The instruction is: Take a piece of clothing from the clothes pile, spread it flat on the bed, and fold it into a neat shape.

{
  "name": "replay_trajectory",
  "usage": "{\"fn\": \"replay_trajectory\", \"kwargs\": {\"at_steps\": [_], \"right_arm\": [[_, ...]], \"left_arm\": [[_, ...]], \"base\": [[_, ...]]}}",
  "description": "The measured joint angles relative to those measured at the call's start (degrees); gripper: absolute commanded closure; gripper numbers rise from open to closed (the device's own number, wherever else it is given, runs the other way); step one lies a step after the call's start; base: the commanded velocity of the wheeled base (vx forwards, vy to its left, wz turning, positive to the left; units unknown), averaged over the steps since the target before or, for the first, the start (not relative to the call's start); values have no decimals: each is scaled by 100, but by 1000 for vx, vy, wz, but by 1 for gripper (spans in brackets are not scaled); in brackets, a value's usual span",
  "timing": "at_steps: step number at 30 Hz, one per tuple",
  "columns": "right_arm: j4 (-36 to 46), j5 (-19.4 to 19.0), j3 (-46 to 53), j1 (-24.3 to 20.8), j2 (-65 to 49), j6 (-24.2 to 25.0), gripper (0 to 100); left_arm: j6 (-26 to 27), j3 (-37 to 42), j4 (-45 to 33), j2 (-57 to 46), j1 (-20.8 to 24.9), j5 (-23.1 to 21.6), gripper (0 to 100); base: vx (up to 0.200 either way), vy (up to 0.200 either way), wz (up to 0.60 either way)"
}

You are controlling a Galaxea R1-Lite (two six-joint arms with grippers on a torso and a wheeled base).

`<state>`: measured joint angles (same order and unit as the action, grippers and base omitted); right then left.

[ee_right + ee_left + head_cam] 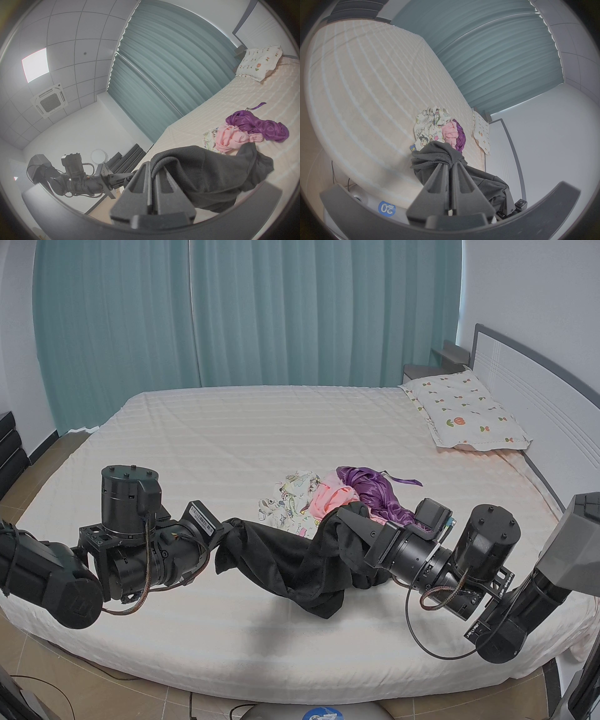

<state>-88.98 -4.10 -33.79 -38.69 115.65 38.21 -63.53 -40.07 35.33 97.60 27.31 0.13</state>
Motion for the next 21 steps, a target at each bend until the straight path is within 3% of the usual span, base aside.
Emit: {"fn": "replay_trajectory", "kwargs": {"at_steps": [21], "right_arm": [[-2, -11, -328, -13, -243, -60, 100]], "left_arm": [[20, -9, -20, -430, -149, 0, 100]], "base": [[0, 200, 0]]}}
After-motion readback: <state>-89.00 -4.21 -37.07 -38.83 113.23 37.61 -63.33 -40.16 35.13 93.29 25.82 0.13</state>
